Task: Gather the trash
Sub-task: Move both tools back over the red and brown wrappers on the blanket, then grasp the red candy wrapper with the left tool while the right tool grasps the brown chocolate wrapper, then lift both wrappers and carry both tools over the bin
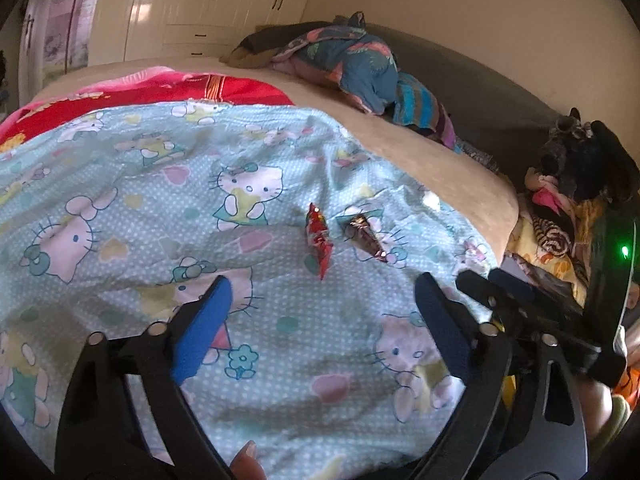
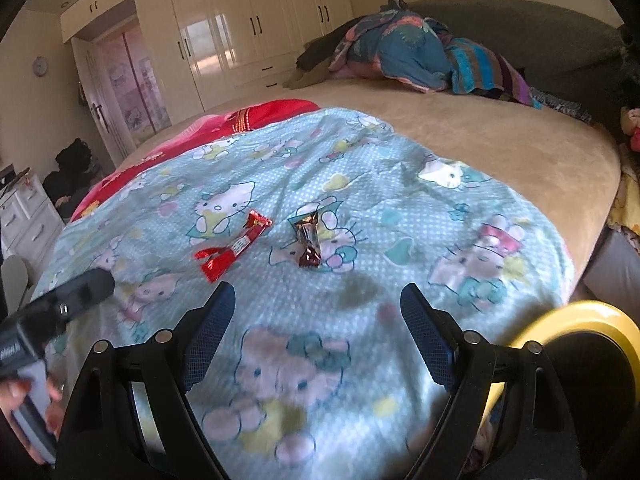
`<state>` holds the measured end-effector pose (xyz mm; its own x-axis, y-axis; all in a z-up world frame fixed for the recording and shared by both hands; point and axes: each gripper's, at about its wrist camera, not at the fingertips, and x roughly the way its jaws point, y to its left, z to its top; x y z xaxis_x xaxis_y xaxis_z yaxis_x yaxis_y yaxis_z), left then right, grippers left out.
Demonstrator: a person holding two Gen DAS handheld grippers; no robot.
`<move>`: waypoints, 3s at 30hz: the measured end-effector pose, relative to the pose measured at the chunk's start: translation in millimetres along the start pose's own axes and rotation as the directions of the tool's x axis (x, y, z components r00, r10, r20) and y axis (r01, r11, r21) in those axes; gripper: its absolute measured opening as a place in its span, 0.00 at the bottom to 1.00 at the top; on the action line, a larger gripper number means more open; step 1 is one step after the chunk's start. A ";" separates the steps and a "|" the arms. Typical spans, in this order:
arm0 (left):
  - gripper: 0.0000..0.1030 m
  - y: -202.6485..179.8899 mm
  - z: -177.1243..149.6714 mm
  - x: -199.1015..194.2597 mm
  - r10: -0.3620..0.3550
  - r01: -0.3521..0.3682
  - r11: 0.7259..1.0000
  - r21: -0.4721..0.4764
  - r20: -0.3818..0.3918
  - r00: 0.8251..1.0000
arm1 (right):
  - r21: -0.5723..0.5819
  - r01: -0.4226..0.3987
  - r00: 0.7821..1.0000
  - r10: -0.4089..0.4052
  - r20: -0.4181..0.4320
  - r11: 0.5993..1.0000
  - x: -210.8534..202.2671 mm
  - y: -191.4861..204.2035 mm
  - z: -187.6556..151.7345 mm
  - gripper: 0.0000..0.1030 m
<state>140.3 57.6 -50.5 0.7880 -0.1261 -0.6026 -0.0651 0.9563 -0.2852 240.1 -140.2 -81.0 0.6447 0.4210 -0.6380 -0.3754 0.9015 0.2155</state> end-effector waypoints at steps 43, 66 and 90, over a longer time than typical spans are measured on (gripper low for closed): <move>0.02 -0.6 1.7 101.1 -0.074 0.070 0.997 -0.030 -0.141 0.987 | 0.133 -0.082 0.996 0.087 -0.028 0.988 40.5 -26.7 -17.1 0.19; 0.02 -58.7 21.1 16.1 -0.096 0.089 0.975 0.202 0.024 0.995 | 0.170 -0.020 0.998 0.009 0.070 0.985 -49.6 -56.2 -35.8 0.19; 0.02 -135.4 -11.8 -25.3 -0.296 0.289 0.911 0.296 -0.021 0.955 | 0.258 0.109 0.984 -0.141 0.109 0.960 -136.5 -108.0 -62.6 0.19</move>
<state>122.0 -71.9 -5.5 0.7587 -0.4089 -0.5071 0.3495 0.9124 -0.2129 151.0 -301.4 -63.4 0.7599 0.2978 -0.5778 -0.1179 0.9373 0.3280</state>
